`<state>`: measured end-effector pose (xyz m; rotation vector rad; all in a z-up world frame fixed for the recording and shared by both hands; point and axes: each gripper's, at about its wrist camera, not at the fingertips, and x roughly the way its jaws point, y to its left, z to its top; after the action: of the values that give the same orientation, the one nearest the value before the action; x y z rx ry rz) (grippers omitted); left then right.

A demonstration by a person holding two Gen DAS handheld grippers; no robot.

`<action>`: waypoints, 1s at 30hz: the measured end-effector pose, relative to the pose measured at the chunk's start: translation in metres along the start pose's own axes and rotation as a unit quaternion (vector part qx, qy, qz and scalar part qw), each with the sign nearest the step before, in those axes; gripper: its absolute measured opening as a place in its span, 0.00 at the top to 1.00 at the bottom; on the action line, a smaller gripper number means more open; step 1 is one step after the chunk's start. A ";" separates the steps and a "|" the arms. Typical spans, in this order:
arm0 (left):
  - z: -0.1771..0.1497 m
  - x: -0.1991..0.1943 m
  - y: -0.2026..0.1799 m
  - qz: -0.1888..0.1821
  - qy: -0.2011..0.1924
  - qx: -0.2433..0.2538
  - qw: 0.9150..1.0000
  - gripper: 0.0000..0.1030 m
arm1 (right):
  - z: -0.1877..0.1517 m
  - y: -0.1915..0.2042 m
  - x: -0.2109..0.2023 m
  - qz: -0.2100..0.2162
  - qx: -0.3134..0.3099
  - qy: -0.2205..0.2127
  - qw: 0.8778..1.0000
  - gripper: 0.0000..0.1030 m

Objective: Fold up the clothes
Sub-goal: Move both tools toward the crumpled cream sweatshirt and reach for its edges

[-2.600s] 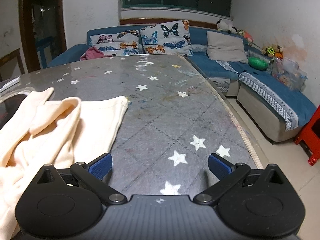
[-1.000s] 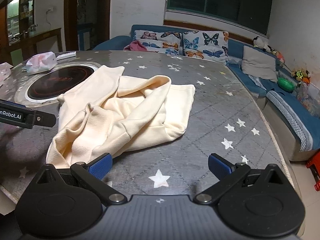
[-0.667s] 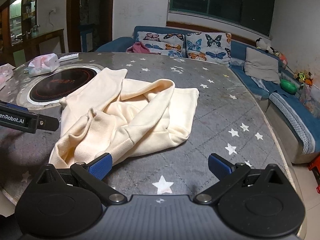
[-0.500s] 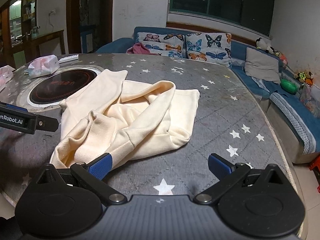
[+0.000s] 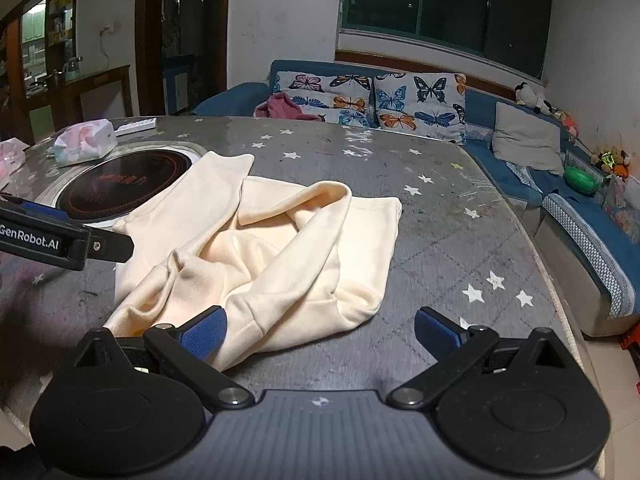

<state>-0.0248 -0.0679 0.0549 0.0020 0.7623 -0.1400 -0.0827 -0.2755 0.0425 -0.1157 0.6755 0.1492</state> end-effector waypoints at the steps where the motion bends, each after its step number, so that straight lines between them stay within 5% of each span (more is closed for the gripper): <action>1: 0.001 0.001 0.000 0.000 0.001 0.000 1.000 0.00 | 0.001 -0.001 0.001 0.001 0.001 0.001 1.000 0.04; 7: 0.006 0.008 -0.003 -0.003 -0.002 0.008 1.000 0.00 | 0.009 -0.006 0.011 0.005 -0.001 0.004 1.000 0.06; 19: 0.028 0.034 0.002 -0.004 -0.005 0.011 1.000 0.11 | 0.047 -0.023 0.062 0.036 0.001 0.018 0.999 0.26; 30: 0.050 0.062 0.000 -0.015 -0.001 0.019 1.000 0.11 | 0.074 -0.035 0.130 0.059 0.016 0.050 0.997 0.60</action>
<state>0.0537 -0.0786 0.0486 0.0273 0.7584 -0.1836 0.0687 -0.2855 0.0203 -0.0534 0.7844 0.2480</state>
